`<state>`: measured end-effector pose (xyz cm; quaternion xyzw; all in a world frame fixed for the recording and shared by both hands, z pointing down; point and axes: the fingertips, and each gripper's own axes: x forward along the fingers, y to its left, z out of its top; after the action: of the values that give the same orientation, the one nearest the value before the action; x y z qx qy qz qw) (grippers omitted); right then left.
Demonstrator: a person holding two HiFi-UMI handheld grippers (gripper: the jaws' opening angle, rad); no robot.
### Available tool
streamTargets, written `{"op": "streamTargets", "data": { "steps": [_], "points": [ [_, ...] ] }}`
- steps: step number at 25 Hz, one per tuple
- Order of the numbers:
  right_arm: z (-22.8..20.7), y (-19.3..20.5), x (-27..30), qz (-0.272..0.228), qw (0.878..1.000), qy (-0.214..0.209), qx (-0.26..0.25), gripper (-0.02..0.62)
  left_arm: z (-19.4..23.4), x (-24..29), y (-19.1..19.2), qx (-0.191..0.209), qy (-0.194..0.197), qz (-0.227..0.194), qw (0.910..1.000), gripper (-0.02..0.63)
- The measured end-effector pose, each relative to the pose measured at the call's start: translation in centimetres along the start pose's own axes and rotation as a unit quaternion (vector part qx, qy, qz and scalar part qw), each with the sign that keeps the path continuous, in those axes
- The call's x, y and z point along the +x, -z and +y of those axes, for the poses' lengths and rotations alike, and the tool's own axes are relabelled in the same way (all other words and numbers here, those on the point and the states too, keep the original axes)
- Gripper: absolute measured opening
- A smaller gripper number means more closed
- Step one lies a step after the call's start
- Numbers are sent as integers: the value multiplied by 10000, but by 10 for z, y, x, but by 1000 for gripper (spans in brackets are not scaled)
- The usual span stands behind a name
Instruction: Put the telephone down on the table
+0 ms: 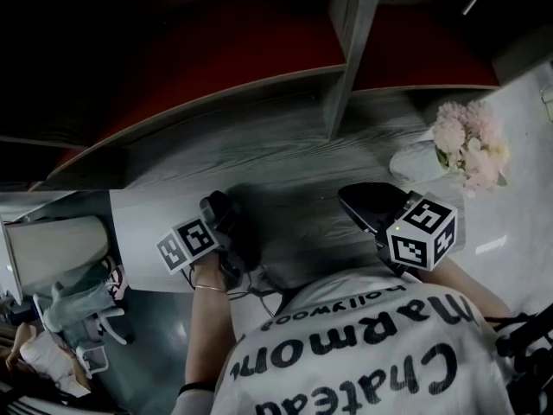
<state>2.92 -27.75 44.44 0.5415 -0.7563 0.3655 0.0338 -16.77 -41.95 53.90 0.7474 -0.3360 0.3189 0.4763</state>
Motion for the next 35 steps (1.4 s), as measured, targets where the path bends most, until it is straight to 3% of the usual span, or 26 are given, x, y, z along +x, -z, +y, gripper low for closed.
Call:
{"op": "streamTargets", "data": {
  "steps": [7, 17, 23, 27, 31, 35],
  "points": [
    [1, 2, -8, 16, 9999, 102, -42, 6, -1, 2, 0, -13, -9, 38, 10000, 275],
    [5, 3, -15, -23, 9998, 159, -109, 6, 0, 8, 4, 351, -662, 264, 9968, 275],
    [7, 2, -20, -40, 9997, 164, -150, 5, 0, 8, 4, 409, -794, 300, 9956, 275],
    [9, 1, -20, -71, 9998, 141, -138, 6, 1, 10, 8, 844, -1018, 558, 9896, 275],
    [11, 2, -20, -77, 9998, 110, -135, 6, 0, 12, 15, 1598, -1295, 930, 9742, 275],
    [12, 3, -21, -98, 9998, 99, -132, 5, 0, 13, 16, 1746, -1407, 982, 9696, 275]
  ]
}}
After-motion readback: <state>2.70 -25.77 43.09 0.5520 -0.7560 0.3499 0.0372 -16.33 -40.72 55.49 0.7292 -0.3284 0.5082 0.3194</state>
